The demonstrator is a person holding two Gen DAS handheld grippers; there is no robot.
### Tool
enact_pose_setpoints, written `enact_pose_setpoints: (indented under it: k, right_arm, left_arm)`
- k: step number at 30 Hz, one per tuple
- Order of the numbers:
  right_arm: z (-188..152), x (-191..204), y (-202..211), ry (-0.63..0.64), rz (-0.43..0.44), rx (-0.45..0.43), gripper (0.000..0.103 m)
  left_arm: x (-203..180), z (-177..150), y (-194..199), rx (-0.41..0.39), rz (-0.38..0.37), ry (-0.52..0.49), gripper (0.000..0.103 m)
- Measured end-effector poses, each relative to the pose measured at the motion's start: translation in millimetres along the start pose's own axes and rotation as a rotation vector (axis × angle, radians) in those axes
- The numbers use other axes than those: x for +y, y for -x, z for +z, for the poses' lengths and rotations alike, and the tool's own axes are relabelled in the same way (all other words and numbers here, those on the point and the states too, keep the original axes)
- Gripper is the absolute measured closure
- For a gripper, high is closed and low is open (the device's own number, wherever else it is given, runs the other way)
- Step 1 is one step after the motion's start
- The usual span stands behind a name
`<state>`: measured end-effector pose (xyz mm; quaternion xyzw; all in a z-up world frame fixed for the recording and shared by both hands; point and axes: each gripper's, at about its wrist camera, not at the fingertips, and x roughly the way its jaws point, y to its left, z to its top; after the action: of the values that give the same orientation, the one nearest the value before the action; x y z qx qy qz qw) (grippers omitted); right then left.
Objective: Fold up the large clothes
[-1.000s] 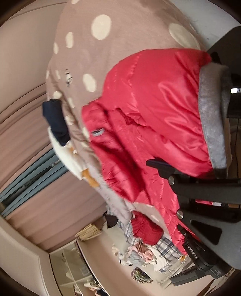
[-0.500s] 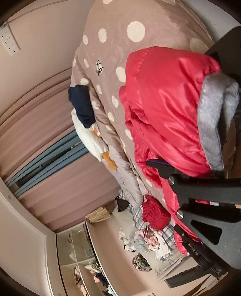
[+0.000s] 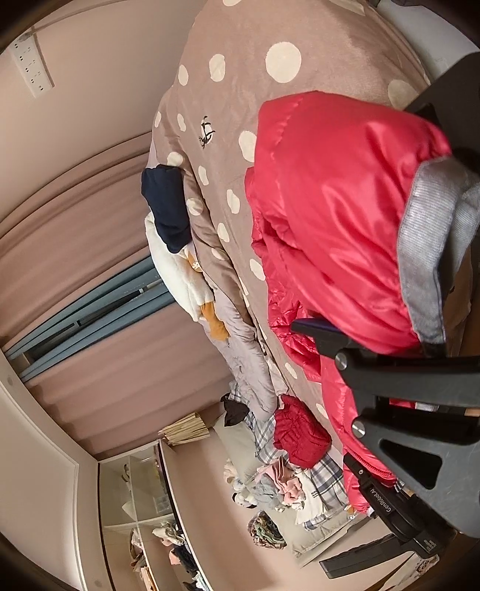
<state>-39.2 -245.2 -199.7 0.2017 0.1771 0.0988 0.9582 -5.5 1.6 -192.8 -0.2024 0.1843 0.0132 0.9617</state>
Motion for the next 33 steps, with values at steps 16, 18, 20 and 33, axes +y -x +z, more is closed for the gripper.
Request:
enact_pose_setpoints:
  k: [16,18,20,33]
  right_arm:
    - [2,-3,-5,0.024,-0.030,-0.001,0.076]
    - [5,-1,-8,0.031,-0.028,-0.007,0.076]
    - [12,2,-16,0.047,-0.027,-0.015,0.076]
    - [55,7,-85,0.121,-0.064,-0.058,0.074]
  left_arm:
    - [-7,8,0,0.003,-0.014,-0.051,0.081]
    - [-8,12,-4,0.004,-0.019,-0.064,0.081]
    - [-9,16,-10,0.006,-0.023,-0.076,0.081]
    - [-26,65,-83,0.035,-0.043,-0.196,0.081]
